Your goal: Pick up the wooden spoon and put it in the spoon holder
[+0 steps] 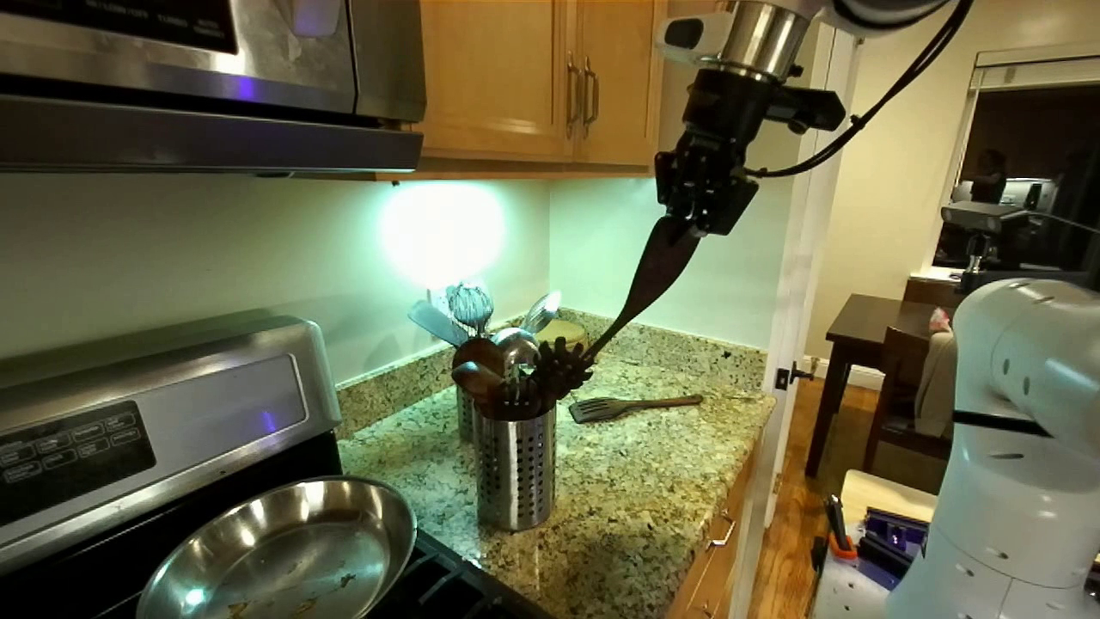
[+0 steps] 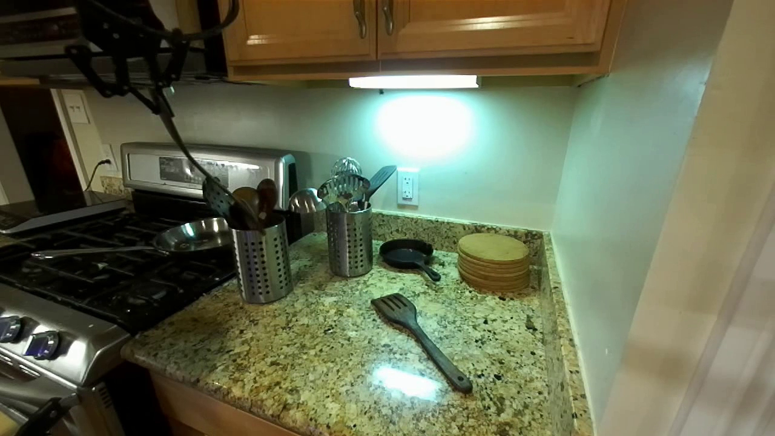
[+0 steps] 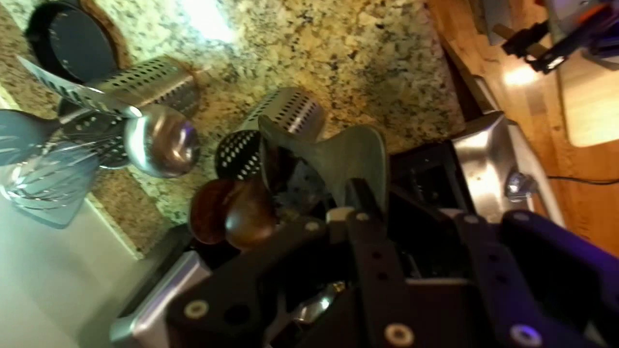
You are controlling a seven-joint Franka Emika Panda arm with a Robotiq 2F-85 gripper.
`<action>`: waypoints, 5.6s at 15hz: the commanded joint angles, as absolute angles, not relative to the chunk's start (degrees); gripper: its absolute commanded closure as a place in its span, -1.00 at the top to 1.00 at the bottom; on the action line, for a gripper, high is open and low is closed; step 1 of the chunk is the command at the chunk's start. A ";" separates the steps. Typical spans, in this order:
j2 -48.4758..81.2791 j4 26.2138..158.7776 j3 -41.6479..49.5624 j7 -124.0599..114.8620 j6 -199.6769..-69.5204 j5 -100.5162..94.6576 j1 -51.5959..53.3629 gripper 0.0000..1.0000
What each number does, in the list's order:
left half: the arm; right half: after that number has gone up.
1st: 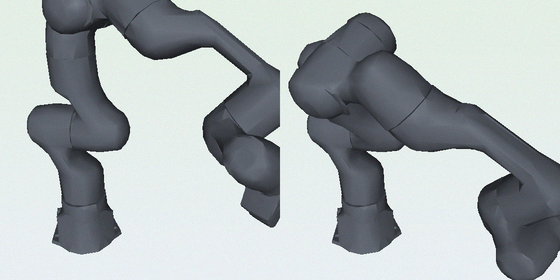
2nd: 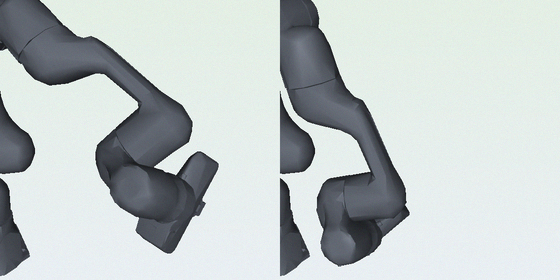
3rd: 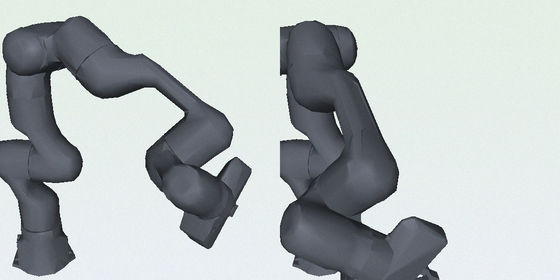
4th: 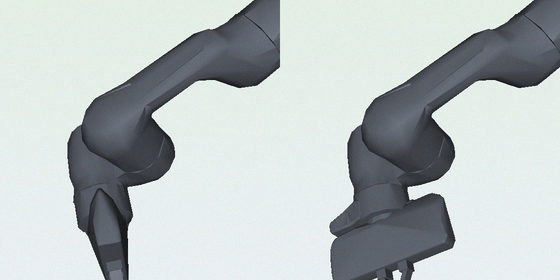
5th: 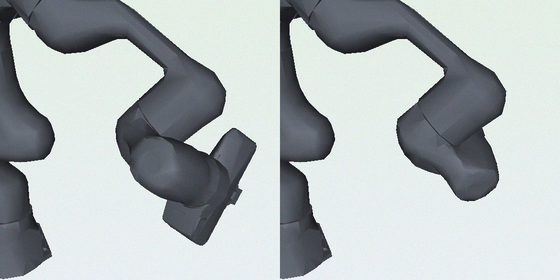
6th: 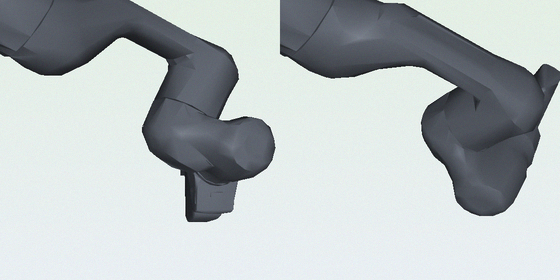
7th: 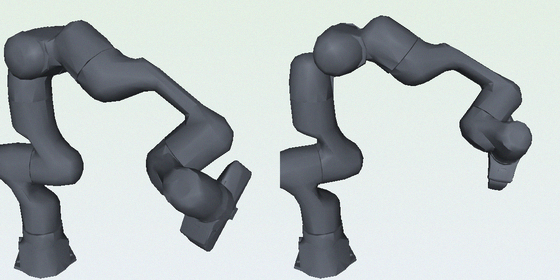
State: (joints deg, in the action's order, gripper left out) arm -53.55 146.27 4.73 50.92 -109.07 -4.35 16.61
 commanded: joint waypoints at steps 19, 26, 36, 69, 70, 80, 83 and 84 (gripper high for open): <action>-38.34 117.73 4.88 81.13 -82.95 -3.50 18.24 -0.90; -32.51 112.76 3.64 92.97 -82.10 -5.09 16.37 -0.90; -28.65 108.21 3.82 101.37 -86.60 -4.20 13.89 -0.90; -11.94 119.79 -3.72 121.03 -104.91 3.90 13.03 -0.91; -11.73 120.32 -3.92 121.14 -106.02 4.21 13.07 -0.91; -13.09 124.66 -5.03 119.52 -111.41 6.02 13.01 0.13; -15.81 125.60 -5.38 117.44 -111.13 7.65 13.28 0.50; -17.19 126.19 -5.57 116.66 -111.14 8.16 13.43 0.61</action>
